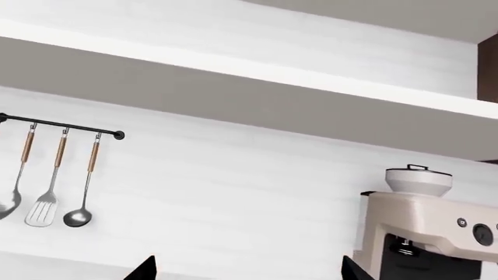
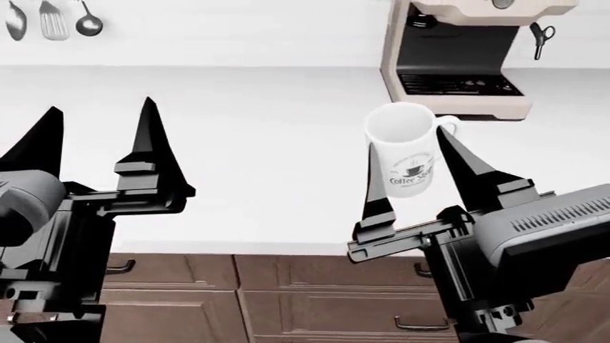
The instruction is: Pick the mug from the cabinet, place it under the coffee machine dispenser, and press the start button.
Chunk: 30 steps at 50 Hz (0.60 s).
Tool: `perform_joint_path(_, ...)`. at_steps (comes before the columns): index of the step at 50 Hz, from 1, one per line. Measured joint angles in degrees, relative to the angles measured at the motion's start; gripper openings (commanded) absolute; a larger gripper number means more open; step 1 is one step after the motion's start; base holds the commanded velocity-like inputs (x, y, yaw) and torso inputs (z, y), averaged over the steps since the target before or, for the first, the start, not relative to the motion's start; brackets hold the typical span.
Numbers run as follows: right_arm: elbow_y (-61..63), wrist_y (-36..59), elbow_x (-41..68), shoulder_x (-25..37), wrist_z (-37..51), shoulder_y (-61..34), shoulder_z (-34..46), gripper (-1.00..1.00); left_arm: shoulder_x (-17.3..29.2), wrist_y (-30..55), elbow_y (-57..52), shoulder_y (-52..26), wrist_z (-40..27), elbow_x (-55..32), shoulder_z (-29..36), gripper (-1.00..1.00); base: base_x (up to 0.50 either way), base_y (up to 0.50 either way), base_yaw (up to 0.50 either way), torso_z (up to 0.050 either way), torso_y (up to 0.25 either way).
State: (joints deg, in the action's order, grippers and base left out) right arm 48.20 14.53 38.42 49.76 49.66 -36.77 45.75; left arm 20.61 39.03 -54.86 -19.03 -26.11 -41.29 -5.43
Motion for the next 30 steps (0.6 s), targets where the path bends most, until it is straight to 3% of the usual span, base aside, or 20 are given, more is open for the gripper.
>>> perform_joint_path(3, 0.0, -0.2, 0.0, 0.0, 0.1, 0.1, -0.1, -1.00, 0.1, -0.1, 0.0, 0.0, -0.1, -0.1, 0.1, 1.00, 0.00, 0.00, 0.50, 0.000, 0.000)
perform_joint_path(13, -0.2, -2.0, 1.2, 0.4, 0.3, 0.8, -1.2, -1.00, 0.5, -0.4, 0.1, 0.0, -0.5, -0.2, 0.4, 1.00, 0.02, 0.00, 0.00, 0.000, 0.000)
perform_joint_path(21, -0.6, -4.2, 2.4, 0.7, -0.5, 1.6, -1.9, -1.00, 0.8, -0.7, 0.1, 0.1, -0.7, -0.3, 0.6, 1.00, 0.50, 0.07, 0.00, 0.000, 0.000)
perform_joint_path(30, -1.0, -5.9, 3.6, 0.9, -1.5, 2.0, -2.5, -1.00, 1.1, -1.0, 0.2, 0.1, -1.0, -0.4, 0.9, 1.00, 0.42, 0.39, 0.00, 0.000, 0.000)
